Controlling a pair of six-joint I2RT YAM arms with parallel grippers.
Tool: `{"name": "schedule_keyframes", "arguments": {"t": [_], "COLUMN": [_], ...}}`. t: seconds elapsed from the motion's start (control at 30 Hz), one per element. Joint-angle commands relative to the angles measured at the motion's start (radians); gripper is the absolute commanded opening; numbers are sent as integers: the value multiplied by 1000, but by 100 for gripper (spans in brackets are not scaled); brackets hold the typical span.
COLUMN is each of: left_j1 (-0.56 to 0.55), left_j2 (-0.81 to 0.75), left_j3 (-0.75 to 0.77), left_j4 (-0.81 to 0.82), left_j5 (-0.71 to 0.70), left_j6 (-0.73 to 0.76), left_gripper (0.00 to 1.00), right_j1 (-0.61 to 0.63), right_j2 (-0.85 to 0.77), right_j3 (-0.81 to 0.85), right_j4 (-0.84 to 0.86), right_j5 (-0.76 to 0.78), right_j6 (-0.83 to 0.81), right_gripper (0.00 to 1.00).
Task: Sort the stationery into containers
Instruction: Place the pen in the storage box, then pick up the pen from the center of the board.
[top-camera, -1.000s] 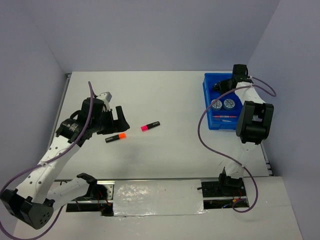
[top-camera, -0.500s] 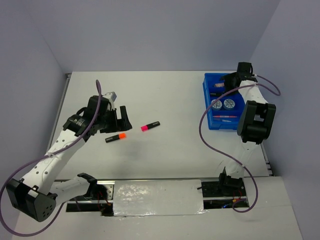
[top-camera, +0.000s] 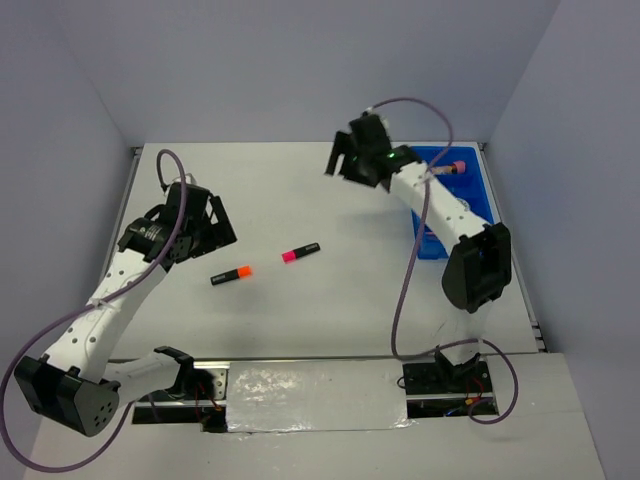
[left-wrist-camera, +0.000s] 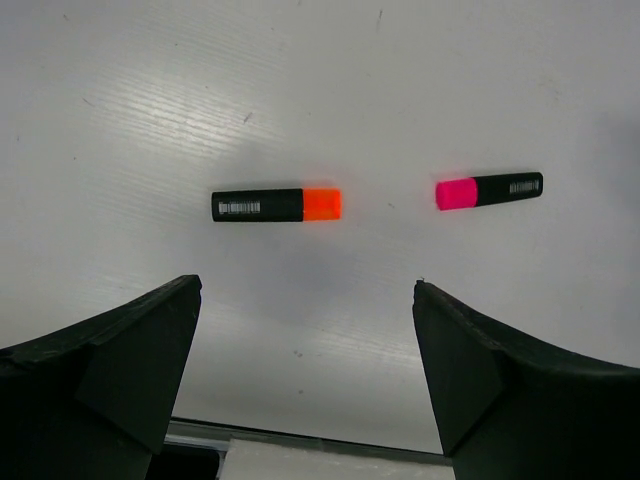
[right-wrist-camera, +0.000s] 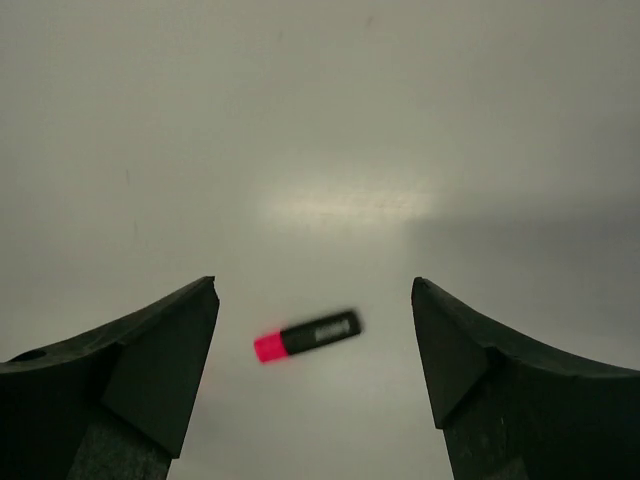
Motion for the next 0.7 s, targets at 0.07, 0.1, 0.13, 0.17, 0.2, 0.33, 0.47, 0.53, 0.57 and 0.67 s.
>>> {"name": "schedule_keyframes", "arguments": {"t": [0.07,0.1,0.13,0.17,0.2,0.33,0.47,0.53,0.57,0.67], "left_j1": [11,13,13,13,15,18,16,16,18,18], "left_j2": [-48,-50,-48,-50,-51,-71,-107,-128,-136,-168], "left_j3": [43,48,57,60,56,19,-21,-39,-44,-68], "left_j4": [34,34,30,30,28,37,54,47,44,28], "left_j5": [-19,7,14,21,33,93,204,227,236,241], "left_j6": [3,16,23,34,52,68,99,122,128,143], "left_gripper": [99,99,99,99,99,99,99,99,99,99], "right_j1": [171,176,192,209,238,311,271,271,268,222], "right_j2": [-6,47,94,142,142,139,116,107,115,95], "right_j3": [-125,-61,75,113,133,95,18,-31,-35,-115], "right_j4": [-8,-92,-246,-264,-254,-37,24,0,-58,-11], "right_j5": [70,76,97,111,128,-19,-324,-325,-314,-352], "right_j6": [-25,54,102,104,73,-230,-755,-945,-1093,-1162], "right_gripper": [85,85,85,85,85,86,87,88,88,88]}}
